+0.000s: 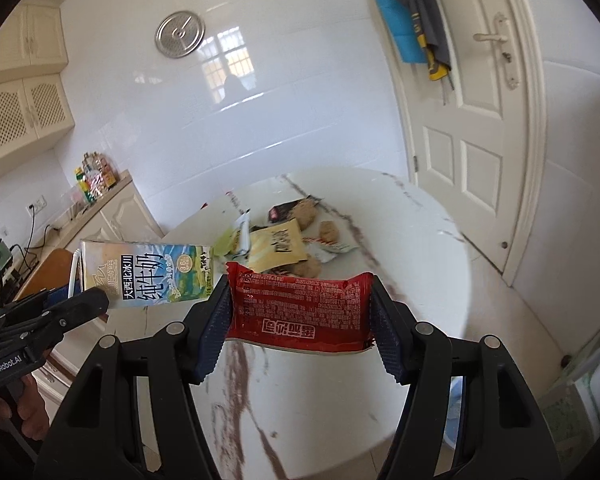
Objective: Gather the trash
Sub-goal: 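Carry carton and red wrapper to the blue bin and release both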
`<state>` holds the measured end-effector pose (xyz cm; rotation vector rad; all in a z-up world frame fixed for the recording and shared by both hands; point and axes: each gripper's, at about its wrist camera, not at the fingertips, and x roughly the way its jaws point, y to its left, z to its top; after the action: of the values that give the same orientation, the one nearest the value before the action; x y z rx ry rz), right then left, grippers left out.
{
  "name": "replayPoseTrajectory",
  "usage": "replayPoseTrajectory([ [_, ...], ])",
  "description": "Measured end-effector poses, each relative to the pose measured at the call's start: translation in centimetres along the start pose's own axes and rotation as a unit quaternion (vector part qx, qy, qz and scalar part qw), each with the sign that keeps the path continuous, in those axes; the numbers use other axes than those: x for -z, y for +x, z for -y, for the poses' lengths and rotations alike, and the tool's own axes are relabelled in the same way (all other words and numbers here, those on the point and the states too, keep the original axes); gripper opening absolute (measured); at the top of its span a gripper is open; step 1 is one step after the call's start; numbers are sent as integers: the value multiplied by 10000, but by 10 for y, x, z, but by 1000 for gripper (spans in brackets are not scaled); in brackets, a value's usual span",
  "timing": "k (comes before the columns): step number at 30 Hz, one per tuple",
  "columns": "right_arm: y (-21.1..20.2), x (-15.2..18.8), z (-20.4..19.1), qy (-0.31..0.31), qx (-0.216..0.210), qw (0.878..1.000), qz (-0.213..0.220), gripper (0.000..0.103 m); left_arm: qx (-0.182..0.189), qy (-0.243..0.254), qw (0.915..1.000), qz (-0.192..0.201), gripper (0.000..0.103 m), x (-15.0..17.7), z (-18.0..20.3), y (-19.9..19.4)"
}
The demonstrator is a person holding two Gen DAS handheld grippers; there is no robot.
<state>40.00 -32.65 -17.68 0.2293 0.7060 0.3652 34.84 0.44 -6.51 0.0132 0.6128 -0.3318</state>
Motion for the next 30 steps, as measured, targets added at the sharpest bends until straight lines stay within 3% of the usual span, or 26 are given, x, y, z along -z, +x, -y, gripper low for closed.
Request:
replayPoseTrajectory([
  [7, -59, 11, 70, 437, 547, 9970, 332, 61, 691, 656, 9953, -179, 34, -14, 91, 42],
  [14, -99, 34, 154, 1048, 1145, 9871, 384, 61, 1374, 1311, 9800, -593, 34, -20, 187, 109],
  [22, -95, 59, 236, 1657, 1435, 9755, 180, 61, 1472, 1631, 9678, -1229, 36, -27, 244, 226],
  [28, -74, 75, 276, 1913, 1433, 9710, -46, 62, 1218, 1699, 9671, -1449, 50, -29, 273, 284],
  [30, -66, 80, 285, 1946, 1422, 9705, -104, 62, 1098, 1659, 9694, -1441, 61, -30, 274, 289],
])
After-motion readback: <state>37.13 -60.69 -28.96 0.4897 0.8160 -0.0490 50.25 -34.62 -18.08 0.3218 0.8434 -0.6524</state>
